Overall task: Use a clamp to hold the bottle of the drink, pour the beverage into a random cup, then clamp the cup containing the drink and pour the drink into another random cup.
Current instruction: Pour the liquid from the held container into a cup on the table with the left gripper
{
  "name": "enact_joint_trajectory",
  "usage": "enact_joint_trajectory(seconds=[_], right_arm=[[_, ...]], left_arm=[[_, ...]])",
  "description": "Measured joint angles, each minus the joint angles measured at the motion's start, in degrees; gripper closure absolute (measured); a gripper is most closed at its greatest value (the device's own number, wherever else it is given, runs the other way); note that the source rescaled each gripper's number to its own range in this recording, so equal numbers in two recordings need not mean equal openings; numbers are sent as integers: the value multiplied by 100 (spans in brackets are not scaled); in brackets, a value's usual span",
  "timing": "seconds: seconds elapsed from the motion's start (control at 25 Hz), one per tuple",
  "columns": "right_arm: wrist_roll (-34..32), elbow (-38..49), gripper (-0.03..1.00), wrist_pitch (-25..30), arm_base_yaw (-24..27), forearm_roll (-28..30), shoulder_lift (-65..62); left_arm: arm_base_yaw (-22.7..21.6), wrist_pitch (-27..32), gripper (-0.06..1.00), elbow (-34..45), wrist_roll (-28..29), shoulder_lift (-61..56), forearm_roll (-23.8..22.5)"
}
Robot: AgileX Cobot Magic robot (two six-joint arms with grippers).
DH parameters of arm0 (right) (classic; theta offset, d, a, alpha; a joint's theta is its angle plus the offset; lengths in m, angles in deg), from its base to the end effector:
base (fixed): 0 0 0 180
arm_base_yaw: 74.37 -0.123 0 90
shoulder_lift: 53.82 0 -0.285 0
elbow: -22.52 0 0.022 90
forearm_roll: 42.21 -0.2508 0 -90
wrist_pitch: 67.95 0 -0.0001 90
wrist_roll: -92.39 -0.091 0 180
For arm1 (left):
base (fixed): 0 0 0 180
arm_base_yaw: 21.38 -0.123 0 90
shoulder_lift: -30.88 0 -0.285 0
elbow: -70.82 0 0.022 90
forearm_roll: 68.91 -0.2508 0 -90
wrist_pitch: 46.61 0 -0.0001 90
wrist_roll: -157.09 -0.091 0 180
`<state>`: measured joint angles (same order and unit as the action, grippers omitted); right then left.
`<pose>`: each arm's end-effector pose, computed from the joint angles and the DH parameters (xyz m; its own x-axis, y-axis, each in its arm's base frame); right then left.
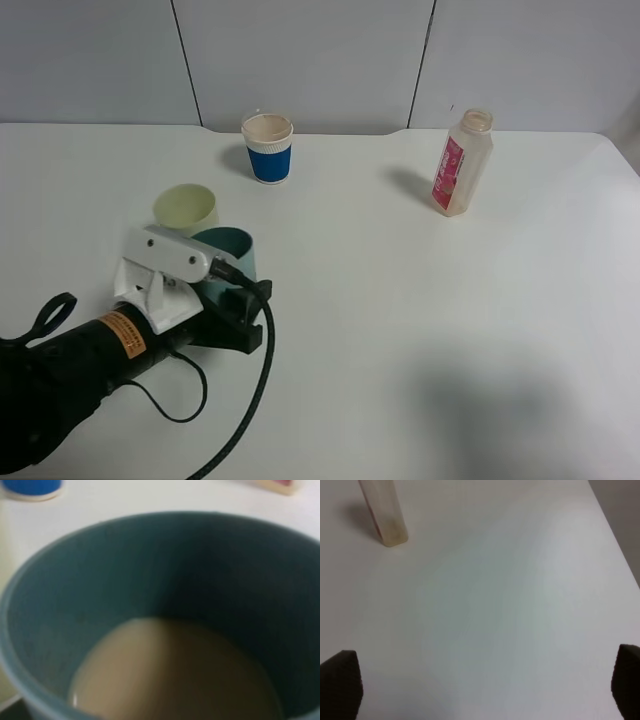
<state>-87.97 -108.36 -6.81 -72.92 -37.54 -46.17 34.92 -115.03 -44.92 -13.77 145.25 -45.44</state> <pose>-0.0047 -0.0064 0.2743 -0.4694 -0.0212 -0.8828 0.0728 0.9954 -0.0626 0.1523 -0.1676 0.1007 -0.3790 0.0451 -0.9243 0.4882 0.8582 -0.1584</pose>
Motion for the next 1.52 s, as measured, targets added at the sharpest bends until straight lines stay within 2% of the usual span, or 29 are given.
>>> enact_joint_trajectory(seconds=[0.12,0.32,0.56,0.64,0.72,0.88,0.96,1.0,1.24,1.44,1.48,1.52], right_arm=[[0,0,-3,0,0,0,0],[0,0,-3,0,0,0,0],[0,0,-3,0,0,0,0],[0,0,-3,0,0,0,0],[0,0,-3,0,0,0,0],[0,0,-3,0,0,0,0],[0,0,-3,0,0,0,0],[0,0,-3,0,0,0,0],[0,0,-3,0,0,0,0],[0,0,-3,0,0,0,0],[0,0,-3,0,0,0,0],[0,0,-3,0,0,0,0]], left_arm=[[0,0,94,175,0,-94,185],[0,-5,94,634,0,-307,799],[0,0,94,834,0,-416,1077],[0,5,94,1064,0,-488,1447],[0,5,94,1121,0,-563,1549],[0,-2,94,1227,-278,-838,1824],[0,-10,94,1276,-589,-980,2045],[0,-10,94,1293,-880,-1086,2300],[-26,-10,94,1296,-1239,-1120,2749],[-598,-10,94,1296,-1275,-1120,2614],[-818,-10,94,1296,-1276,-1120,2461],[-1386,-10,94,1296,-1282,-1120,1848]])
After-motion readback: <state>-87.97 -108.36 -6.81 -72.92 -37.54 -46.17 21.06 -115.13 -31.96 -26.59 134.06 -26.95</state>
